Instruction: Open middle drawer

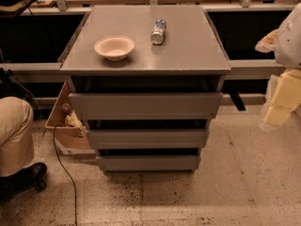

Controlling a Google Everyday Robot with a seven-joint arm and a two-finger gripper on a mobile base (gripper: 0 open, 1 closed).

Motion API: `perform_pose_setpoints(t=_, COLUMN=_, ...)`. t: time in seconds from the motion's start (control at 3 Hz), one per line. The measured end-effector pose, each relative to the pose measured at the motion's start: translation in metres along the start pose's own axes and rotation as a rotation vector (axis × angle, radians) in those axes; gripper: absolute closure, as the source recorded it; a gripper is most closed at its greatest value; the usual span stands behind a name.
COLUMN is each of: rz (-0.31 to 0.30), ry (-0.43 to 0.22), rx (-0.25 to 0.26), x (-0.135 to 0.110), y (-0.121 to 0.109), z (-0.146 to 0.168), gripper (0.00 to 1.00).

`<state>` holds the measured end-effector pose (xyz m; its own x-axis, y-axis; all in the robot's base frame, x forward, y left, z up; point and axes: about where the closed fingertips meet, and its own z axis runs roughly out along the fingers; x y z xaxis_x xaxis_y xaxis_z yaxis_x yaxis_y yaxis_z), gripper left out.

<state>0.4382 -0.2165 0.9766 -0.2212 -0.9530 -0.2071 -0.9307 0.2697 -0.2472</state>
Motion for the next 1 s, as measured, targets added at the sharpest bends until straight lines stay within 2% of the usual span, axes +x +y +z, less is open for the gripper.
perform_pose_setpoints(t=0.33, rz=0.000, ry=0.000, rx=0.000, x=0.000, y=0.000, z=0.000, gripper=0.00)
perform_pose_setpoints(t=0.67, rz=-0.006, ry=-0.034, rx=-0.008, x=-0.006, y=0.002, z=0.022, gripper=0.00)
perform_pose_setpoints(t=1.0, rz=-0.018, ry=-0.106, rx=-0.031, x=-0.018, y=0.007, z=0.062, gripper=0.00)
